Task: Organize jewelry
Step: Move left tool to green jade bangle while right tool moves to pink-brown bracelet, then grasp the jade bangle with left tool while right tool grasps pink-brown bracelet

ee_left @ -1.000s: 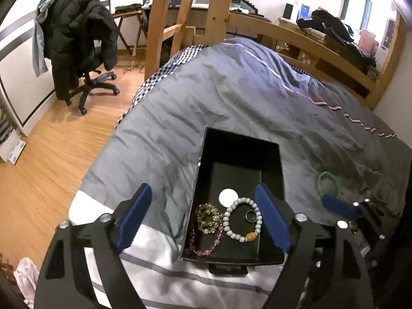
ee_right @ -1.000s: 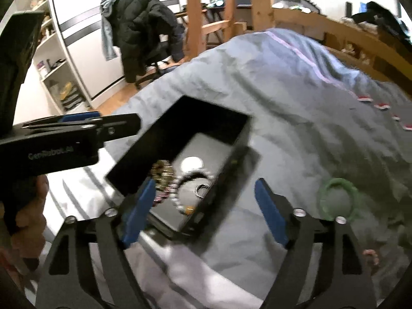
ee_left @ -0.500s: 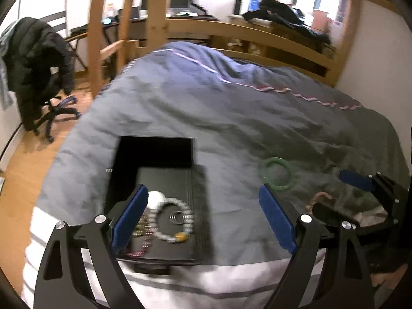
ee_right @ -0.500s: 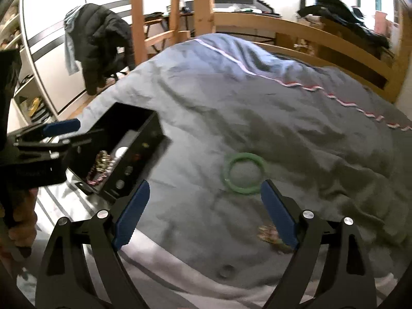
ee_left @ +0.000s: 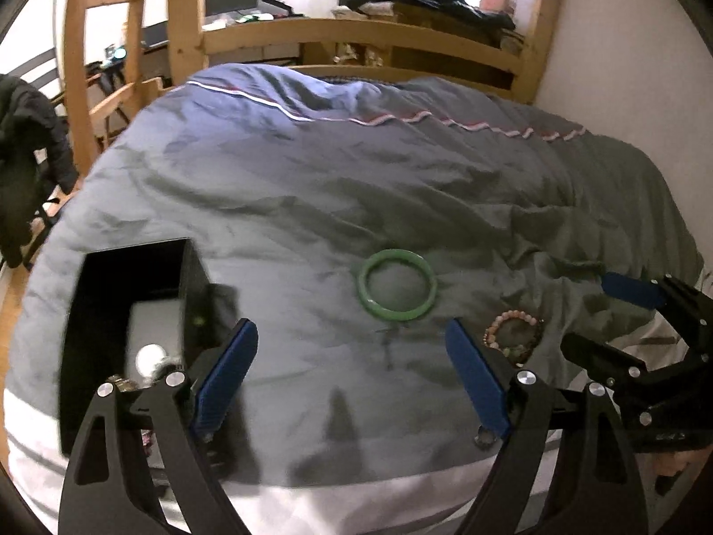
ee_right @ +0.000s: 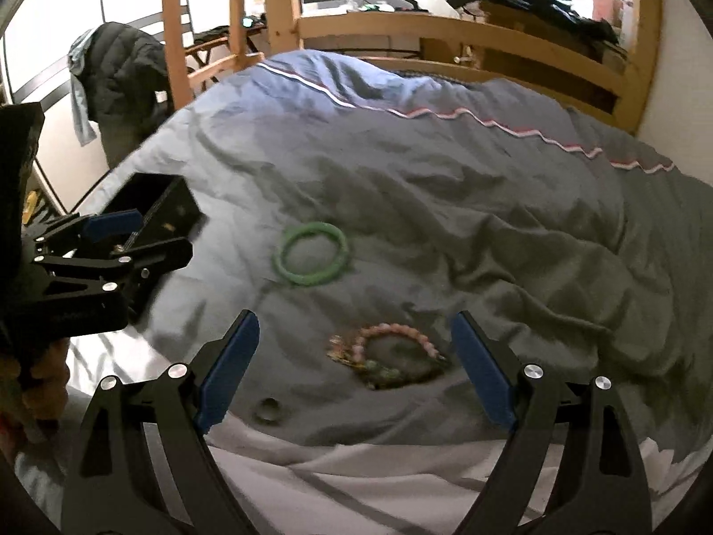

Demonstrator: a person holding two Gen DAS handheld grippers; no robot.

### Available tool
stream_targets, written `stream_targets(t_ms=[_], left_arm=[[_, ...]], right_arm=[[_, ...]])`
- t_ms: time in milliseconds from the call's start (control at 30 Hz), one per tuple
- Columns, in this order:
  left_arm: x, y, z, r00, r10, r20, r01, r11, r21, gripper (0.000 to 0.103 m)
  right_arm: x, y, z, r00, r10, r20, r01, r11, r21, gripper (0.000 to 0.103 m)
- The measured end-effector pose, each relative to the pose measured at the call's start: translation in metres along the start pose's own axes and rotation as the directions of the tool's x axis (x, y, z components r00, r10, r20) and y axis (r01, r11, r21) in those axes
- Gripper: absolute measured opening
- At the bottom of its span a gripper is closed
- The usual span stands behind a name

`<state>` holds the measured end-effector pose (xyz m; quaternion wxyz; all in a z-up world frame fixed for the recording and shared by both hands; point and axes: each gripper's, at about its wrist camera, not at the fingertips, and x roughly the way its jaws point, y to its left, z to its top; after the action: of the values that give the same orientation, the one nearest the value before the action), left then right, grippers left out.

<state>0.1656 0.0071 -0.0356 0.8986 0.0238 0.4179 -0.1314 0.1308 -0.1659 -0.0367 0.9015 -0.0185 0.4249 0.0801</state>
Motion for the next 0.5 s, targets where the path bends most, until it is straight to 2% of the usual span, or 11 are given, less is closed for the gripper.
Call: stream_targets(t_ms=[200,367,500], left_arm=[[0.038,-0.022,0.001,0.999,-0.014,-0.049,0.017,0.999,0.049,0.084],[0.071,-0.031,0.002,0.996,0.006,-0.093,0.003,0.996,0.088,0.084],[0.092,-0.031,0.008,0.995,0.007,-0.103,0.001,0.997,0.082,0.084]], right_arm=[[0.027,-0.022,-0.012,0.999,0.015,-0.042,-0.013,0.998,0.055,0.087],[0.056,-0.035,-0.021,0.996,0.026,-0.090,-0.016,0.994,0.111,0.087],[0.074,-0.036,-0.027,0.992,0.040,-0.120,-0.025,0.992,0.126,0.087]])
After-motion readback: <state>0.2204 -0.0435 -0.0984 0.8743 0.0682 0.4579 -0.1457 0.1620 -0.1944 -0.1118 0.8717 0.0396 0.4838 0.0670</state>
